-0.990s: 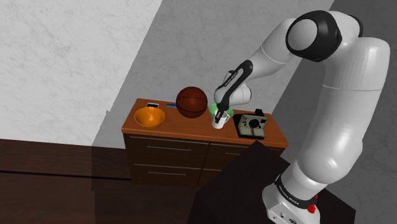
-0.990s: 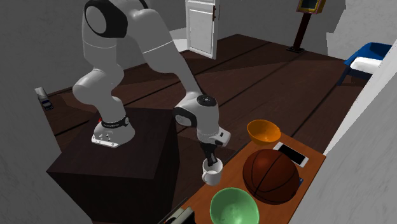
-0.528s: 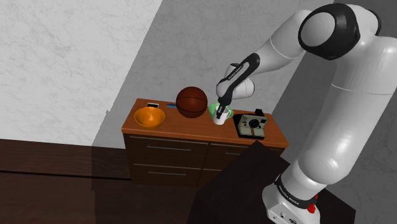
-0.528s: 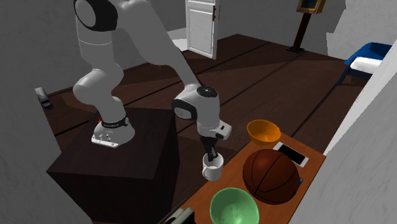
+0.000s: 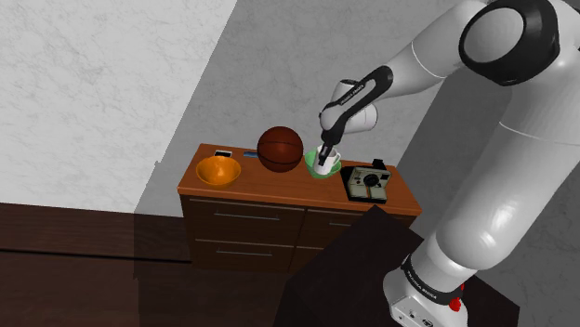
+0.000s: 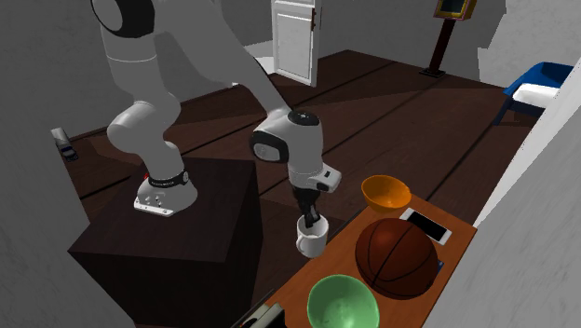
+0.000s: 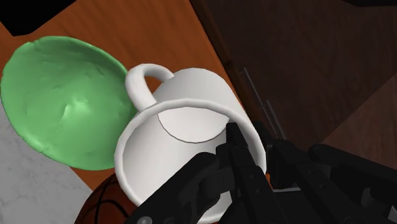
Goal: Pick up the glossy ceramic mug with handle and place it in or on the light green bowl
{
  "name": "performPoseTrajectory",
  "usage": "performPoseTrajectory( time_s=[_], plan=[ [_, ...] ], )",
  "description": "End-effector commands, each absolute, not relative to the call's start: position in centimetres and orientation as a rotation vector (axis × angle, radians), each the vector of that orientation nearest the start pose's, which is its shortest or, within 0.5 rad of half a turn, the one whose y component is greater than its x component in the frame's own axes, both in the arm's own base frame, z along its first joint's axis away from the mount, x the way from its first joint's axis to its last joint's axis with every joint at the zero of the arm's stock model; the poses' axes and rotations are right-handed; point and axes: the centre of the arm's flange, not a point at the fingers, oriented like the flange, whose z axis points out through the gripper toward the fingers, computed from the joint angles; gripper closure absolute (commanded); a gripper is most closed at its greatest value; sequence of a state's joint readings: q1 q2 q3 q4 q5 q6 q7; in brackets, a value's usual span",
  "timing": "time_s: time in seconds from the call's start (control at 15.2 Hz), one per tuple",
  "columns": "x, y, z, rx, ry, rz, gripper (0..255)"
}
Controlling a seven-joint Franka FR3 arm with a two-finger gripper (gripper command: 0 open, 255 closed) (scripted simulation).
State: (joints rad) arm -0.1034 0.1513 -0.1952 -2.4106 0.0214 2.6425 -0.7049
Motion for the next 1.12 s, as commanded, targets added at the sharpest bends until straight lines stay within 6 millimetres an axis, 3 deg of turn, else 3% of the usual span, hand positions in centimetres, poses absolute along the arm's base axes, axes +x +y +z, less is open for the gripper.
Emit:
performPoseTrajectory(
  time_s=[0.0, 0.07, 0.92, 1.06],
  plan=[
    [48.2, -15.0, 26.9, -3.135, -0.621, -0.103, 255],
    [48.2, -15.0, 27.1, -3.135, -0.621, -0.103, 255],
    [56.2, -30.0, 29.5, -3.135, -0.621, -0.103, 255],
    [56.5, -30.6, 29.1, -3.135, -0.621, -0.103, 255]
  ],
)
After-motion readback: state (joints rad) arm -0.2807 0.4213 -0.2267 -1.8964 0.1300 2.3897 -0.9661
